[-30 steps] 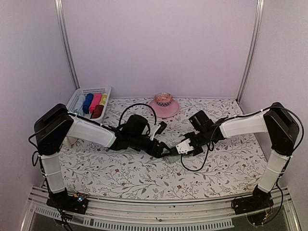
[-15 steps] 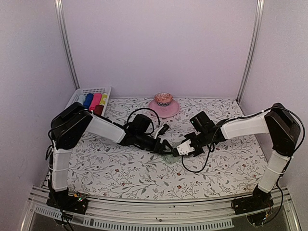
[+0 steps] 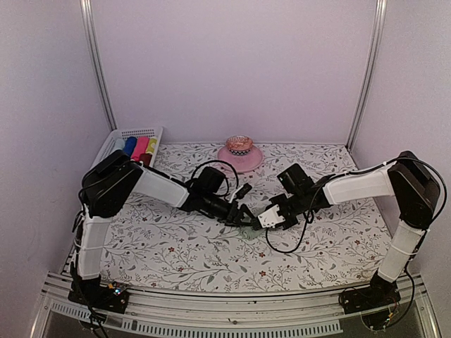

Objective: Roll the towels
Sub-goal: Pick up the towel from the center of the board, then place the towel in the storage box, then smooth out the towel in the storage box.

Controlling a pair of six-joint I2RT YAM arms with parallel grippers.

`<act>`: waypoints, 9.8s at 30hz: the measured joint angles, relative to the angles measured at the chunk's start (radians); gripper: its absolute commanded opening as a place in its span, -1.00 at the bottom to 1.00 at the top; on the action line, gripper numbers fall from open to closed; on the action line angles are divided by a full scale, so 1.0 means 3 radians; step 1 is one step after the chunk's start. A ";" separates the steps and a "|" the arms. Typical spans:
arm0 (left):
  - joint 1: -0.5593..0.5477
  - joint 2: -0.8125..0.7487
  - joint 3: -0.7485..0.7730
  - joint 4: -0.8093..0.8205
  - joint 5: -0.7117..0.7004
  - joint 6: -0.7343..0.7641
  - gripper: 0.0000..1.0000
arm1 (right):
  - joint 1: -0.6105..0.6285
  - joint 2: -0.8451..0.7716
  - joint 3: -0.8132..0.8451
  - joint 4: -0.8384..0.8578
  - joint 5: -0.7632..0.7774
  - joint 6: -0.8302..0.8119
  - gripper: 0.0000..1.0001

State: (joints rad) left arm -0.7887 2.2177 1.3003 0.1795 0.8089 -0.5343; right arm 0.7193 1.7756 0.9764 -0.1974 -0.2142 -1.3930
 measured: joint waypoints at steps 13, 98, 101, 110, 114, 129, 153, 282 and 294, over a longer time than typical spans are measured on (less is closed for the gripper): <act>0.0003 0.0090 0.0079 -0.0156 0.0015 -0.0071 -0.28 | 0.0032 -0.0013 -0.0025 0.0038 0.0069 -0.0011 -0.47; 0.2560 -0.0605 0.0993 -0.2945 -0.3854 0.2291 -1.00 | -0.0436 -0.0444 0.0216 0.0019 -0.0454 0.1203 0.98; 0.2578 -0.0523 0.1005 -0.2973 -0.3721 0.2293 -1.00 | -0.0436 -0.0441 0.0216 0.0008 -0.0454 0.1203 0.98; 0.2756 -0.0518 0.1025 -0.3007 -0.3174 0.2272 -1.00 | -0.0436 -0.0441 0.0216 0.0004 -0.0454 0.1202 0.98; 0.2822 -0.0496 0.1033 -0.3003 -0.2974 0.2266 -1.00 | -0.0436 -0.0440 0.0216 -0.0001 -0.0454 0.1202 0.98; 0.3100 -0.0455 0.0890 -0.2750 -0.2023 0.2216 -1.00 | -0.0436 -0.0413 0.0216 -0.0015 -0.0462 0.1202 0.98; 0.3152 -0.0875 0.0807 -0.2649 -0.2043 0.1996 -0.04 | -0.0378 -0.0324 0.0217 -0.0045 -0.0459 0.1199 0.98; 0.3240 -0.0654 0.0179 -0.1105 -0.2511 0.1760 -0.55 | -0.0175 -0.0084 0.0220 -0.0067 -0.0286 0.1125 0.98; 0.3269 -0.0646 0.0196 -0.1119 -0.2379 0.1666 -0.16 | -0.0168 -0.0061 0.0220 -0.0067 -0.0275 0.1123 0.98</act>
State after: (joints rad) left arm 0.1921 2.0239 1.3590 -0.1562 0.0952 -0.0345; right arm 0.6689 1.7573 1.0424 -0.2176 -0.2966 -1.0561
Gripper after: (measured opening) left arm 0.327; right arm 0.989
